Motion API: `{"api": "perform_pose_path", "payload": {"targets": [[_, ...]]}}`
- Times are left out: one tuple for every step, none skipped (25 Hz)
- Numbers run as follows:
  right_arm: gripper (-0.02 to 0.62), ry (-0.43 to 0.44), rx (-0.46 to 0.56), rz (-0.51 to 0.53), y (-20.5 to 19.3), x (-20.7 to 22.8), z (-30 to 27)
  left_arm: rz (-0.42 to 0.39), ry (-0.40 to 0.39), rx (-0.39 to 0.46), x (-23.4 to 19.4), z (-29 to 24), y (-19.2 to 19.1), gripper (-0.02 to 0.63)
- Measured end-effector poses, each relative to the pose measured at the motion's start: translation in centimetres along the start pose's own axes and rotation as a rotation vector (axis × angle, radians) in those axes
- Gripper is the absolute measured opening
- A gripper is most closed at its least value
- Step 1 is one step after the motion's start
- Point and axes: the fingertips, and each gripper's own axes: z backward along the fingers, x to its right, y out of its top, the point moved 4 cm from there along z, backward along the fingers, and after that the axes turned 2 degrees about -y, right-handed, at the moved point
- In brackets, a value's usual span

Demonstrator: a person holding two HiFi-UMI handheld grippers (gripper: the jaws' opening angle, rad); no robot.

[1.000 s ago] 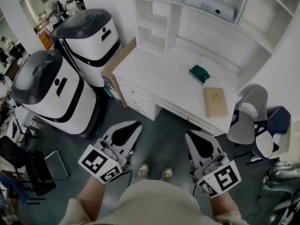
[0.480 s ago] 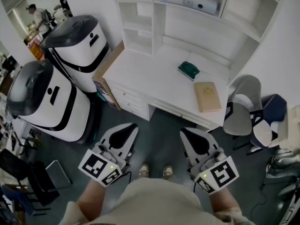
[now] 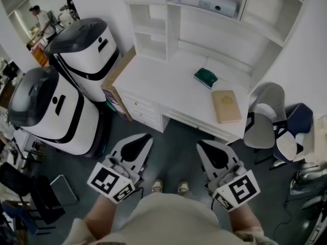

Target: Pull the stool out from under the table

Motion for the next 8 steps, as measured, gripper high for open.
{"api": "perform_pose_path", "payload": {"targets": [[0.021,0.009,-0.003,0.008,-0.05,-0.19,-0.08,0.0,0.0,0.003,-0.01,0.04,0.04,0.035],[0.021,0.015,-0.005,0.007,-0.1,-0.3,-0.15,-0.002,0.001,0.005,-0.02,0.07,0.08,0.035],[0.021,0.018,-0.007,-0.001,-0.13,-0.31,-0.22,-0.006,0.003,0.005,-0.06,0.08,0.13,0.034],[0.021,0.017,-0.008,-0.009,-0.14,-0.23,-0.29,-0.009,0.005,0.005,-0.12,0.06,0.21,0.035],[0.021,0.014,-0.009,-0.017,-0.13,-0.08,-0.36,-0.012,0.006,0.004,-0.2,0.02,0.29,0.035],[0.021,0.01,-0.01,-0.024,-0.11,0.1,-0.42,-0.014,0.008,0.004,-0.28,-0.04,0.36,0.035],[0.021,0.007,-0.009,-0.032,-0.1,0.3,-0.48,-0.015,0.009,0.003,-0.38,-0.1,0.42,0.034],[0.021,0.003,-0.009,-0.039,-0.08,0.49,-0.53,-0.016,0.01,0.003,-0.47,-0.15,0.48,0.035]]}}
